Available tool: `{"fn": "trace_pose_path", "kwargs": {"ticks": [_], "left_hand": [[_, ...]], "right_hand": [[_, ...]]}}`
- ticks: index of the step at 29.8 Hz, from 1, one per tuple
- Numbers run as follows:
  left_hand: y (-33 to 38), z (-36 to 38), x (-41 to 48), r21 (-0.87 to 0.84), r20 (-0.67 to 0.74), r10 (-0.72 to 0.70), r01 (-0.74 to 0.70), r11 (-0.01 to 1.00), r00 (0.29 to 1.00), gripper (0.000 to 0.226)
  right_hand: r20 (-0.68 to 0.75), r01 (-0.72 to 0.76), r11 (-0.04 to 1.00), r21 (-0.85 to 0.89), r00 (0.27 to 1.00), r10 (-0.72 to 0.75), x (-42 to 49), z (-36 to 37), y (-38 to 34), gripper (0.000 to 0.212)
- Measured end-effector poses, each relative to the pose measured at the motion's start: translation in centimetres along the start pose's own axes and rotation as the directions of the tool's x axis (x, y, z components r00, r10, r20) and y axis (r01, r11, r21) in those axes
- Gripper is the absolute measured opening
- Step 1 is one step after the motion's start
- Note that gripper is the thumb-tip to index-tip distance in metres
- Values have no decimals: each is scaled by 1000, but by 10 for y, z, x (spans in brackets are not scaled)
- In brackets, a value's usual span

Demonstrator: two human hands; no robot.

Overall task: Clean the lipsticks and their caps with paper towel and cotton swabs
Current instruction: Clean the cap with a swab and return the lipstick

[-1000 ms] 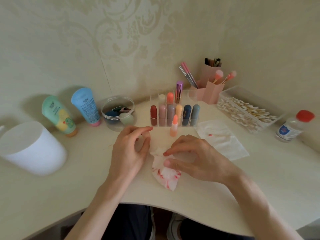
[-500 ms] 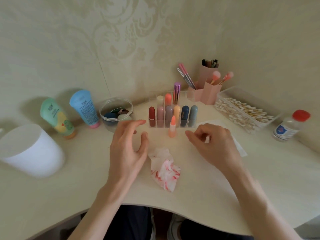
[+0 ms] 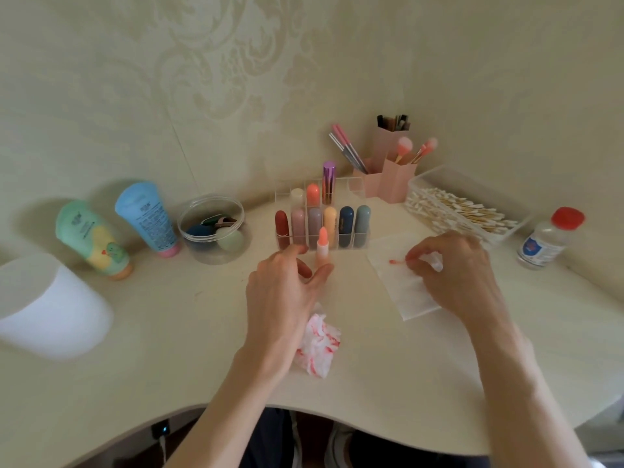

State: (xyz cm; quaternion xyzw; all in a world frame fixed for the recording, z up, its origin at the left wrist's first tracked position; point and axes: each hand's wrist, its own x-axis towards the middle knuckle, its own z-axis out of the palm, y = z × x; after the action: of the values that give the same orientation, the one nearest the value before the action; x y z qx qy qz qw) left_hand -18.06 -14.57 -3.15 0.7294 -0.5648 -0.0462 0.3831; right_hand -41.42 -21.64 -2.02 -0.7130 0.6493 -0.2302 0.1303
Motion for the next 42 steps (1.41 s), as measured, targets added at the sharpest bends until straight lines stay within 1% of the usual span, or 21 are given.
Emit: {"fn": "trace_pose_path", "kwargs": {"ticks": [1,3,5,6,8,10,11,13,16,18,20,23,25,28,32,36,42], "left_hand": [[0,1,1,-4,15,-11,11,1000,1000,31],[-2,3,2,-34,36,-25,26,999,999,27],[-2,5,1,-75,38,-35,38,996,999,26],[-2,6,1,-96,32,-43,46,994,999,25],[1,6,1,-127,-7,-47,46,991,999,23],[4,4,0,-167,-50,-26,17,986,998,20],[5,2,-1,-203,-55,-22,10,979,998,18],[5,-4,-2,-323,-12,-48,41,945,999,13],[3,-16,-2,-533,117,-69,122,838,991,19],[2,-26,-2,-633,235,-19,168,755,972,16],[-2,-33,-3,-694,314,33,206,690,949,12],[-10,-37,-7,-740,359,59,246,626,931,18],[-14,-37,-10,-753,378,70,262,603,923,19],[-17,-36,-12,-757,393,86,269,595,915,20],[-19,-35,-14,-775,396,100,273,570,913,23],[-20,-34,-14,-748,385,81,259,611,919,29],[-20,-33,-16,-760,382,122,236,605,916,26]], "right_hand": [[-4,13,1000,5,1000,-13,1,1,0,13],[-27,96,994,48,995,-95,1,4,-4,11],[-23,195,965,178,981,-194,-2,6,-12,12],[-4,222,941,254,974,-229,-5,6,-17,14],[36,248,899,360,960,-279,-8,8,-24,16],[43,280,850,446,942,-333,-11,10,-29,17],[35,297,812,502,931,-363,-12,10,-32,18],[-2,323,721,614,913,-407,-14,9,-36,18],[-52,341,617,710,898,-437,-17,7,-42,15],[-56,343,593,729,893,-447,-19,9,-45,14],[-43,333,596,731,894,-447,-21,12,-49,9],[-39,327,596,733,896,-443,-26,17,-54,5],[-49,347,598,722,889,-456,-29,18,-56,8],[-46,362,611,704,882,-469,-30,19,-60,13],[-37,379,630,678,873,-486,-30,22,-60,13],[-35,374,619,690,872,-488,-31,24,-61,14],[46,271,569,777,876,-480,-33,27,-62,16]]}}
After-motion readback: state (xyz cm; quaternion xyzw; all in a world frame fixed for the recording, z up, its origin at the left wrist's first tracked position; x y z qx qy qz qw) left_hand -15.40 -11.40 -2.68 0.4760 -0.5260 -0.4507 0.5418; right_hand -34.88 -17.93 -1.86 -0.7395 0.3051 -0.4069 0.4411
